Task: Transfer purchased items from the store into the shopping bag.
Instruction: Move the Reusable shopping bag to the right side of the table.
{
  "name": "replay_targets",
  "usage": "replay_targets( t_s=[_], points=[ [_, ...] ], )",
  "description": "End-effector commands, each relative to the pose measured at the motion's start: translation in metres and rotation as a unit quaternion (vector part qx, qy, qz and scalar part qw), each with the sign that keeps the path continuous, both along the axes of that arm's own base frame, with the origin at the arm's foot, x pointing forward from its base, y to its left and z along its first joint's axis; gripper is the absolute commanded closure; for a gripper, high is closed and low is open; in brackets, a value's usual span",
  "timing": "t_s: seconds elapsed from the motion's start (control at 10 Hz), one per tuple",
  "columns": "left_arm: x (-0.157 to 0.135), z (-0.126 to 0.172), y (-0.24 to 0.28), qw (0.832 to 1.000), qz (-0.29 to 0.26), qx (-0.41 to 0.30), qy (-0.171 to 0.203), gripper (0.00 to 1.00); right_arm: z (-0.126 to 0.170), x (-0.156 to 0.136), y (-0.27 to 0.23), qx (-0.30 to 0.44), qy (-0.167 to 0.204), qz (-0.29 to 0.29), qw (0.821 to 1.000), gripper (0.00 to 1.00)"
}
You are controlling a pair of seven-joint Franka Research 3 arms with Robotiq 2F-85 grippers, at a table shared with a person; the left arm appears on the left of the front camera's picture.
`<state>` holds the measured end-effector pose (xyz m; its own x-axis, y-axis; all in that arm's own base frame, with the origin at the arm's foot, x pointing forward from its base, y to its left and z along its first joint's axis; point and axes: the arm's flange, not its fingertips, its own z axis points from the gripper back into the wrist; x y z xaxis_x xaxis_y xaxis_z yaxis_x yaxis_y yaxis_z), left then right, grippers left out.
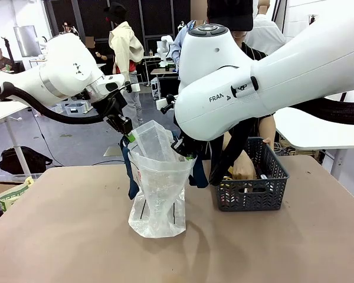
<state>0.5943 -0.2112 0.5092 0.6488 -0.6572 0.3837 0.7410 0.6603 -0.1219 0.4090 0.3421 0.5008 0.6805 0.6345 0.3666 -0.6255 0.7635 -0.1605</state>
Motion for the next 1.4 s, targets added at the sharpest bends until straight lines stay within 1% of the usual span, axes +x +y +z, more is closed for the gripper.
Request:
replay_targets(
  t_s=[0.0,1.3],
  points=[
    [-0.0032,-0.0003,0.0033,1.0,0.004,0.003,-0.006,1.0,0.0015,-0.0008,-0.0013,0.004,0.0,0.001,1.0,1.0],
    [-0.0032,-0.0003,0.0033,1.0,0.004,0.003,-0.006,1.0,0.0015,-0.0008,-0.0013,0.004,0.0,0.001,1.0,1.0]
  ],
)
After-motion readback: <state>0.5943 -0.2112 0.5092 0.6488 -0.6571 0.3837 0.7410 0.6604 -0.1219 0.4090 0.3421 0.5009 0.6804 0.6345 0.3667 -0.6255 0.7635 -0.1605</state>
